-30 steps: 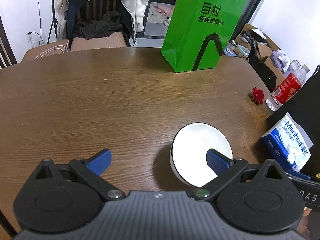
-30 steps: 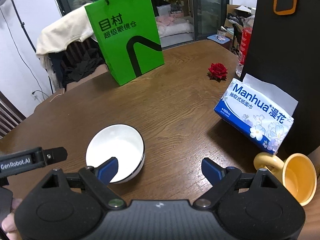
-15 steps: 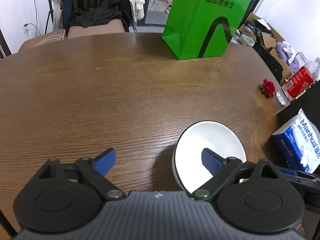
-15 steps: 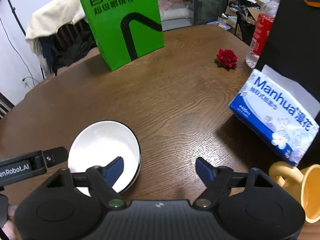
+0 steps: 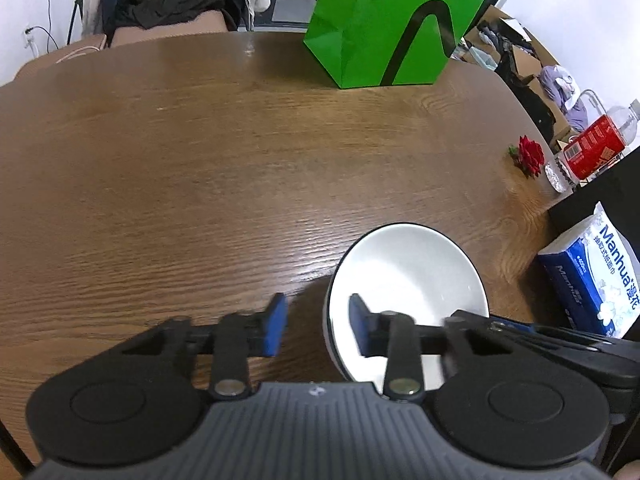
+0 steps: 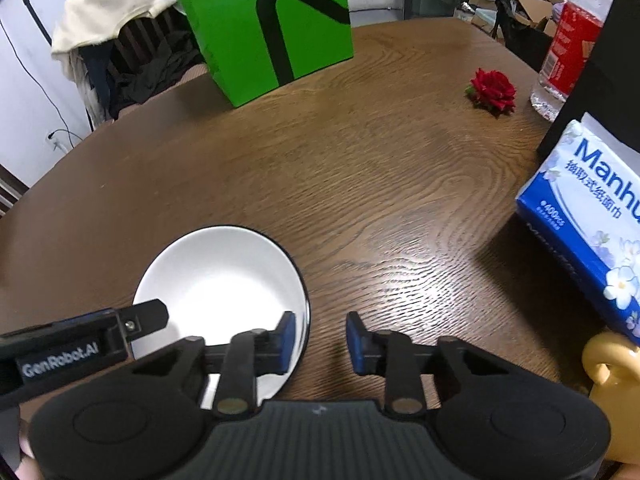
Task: Organize plates and bowls
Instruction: 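Close both grippers on the rim of the white bowl, then lift the white bowl off the table with both grippers, then carry the white bowl with both grippers toward the blue bowl stack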
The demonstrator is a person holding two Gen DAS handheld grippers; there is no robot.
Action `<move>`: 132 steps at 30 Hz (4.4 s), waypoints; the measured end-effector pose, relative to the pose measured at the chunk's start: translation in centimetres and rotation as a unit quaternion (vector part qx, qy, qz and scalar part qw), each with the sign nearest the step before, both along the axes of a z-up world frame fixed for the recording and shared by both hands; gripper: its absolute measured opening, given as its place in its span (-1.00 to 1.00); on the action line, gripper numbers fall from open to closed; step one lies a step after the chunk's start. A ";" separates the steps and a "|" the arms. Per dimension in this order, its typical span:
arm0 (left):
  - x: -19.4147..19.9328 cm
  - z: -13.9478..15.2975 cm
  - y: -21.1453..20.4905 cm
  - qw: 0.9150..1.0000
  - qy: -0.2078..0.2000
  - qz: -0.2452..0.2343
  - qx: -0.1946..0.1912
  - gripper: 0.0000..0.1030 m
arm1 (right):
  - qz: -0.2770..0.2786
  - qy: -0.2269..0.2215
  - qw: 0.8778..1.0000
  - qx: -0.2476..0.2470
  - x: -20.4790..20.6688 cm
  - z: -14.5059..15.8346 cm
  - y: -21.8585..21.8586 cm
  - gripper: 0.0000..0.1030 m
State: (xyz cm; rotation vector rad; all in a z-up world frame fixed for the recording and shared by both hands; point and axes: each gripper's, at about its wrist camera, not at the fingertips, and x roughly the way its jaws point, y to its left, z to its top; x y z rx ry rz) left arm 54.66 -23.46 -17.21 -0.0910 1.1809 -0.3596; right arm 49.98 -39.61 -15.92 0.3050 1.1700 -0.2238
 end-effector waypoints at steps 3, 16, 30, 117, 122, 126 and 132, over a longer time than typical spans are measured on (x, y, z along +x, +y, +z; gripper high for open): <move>0.1 -0.2 0.1 1.000 0.001 0.003 -0.005 -0.69 | 0.004 0.003 1.000 0.002 0.2 -0.2 0.1 -0.74; -0.4 -0.1 -0.9 1.000 -0.008 -0.005 0.007 -0.87 | 0.011 0.003 1.000 -0.001 0.5 -0.3 0.5 -0.86; -1.3 0.4 -0.6 1.000 -0.010 -0.002 0.017 -0.87 | 0.018 0.003 1.000 0.000 0.0 0.0 1.2 -0.86; -22.0 10.5 13.2 0.986 -0.079 0.141 0.041 -0.87 | 0.175 -0.074 0.982 -0.001 -16.6 10.2 15.2 -0.85; -22.9 10.7 14.5 0.985 -0.078 0.148 0.041 -0.87 | 0.185 -0.075 0.980 0.000 -17.3 10.3 16.3 -0.85; -23.7 10.9 15.2 0.984 -0.079 0.151 0.044 -0.87 | 0.189 -0.075 0.979 0.001 -17.9 10.5 17.2 -0.85; -24.8 11.1 16.8 0.983 -0.081 0.158 0.042 -0.87 | 0.195 -0.078 0.978 0.003 -18.9 10.7 18.7 -0.85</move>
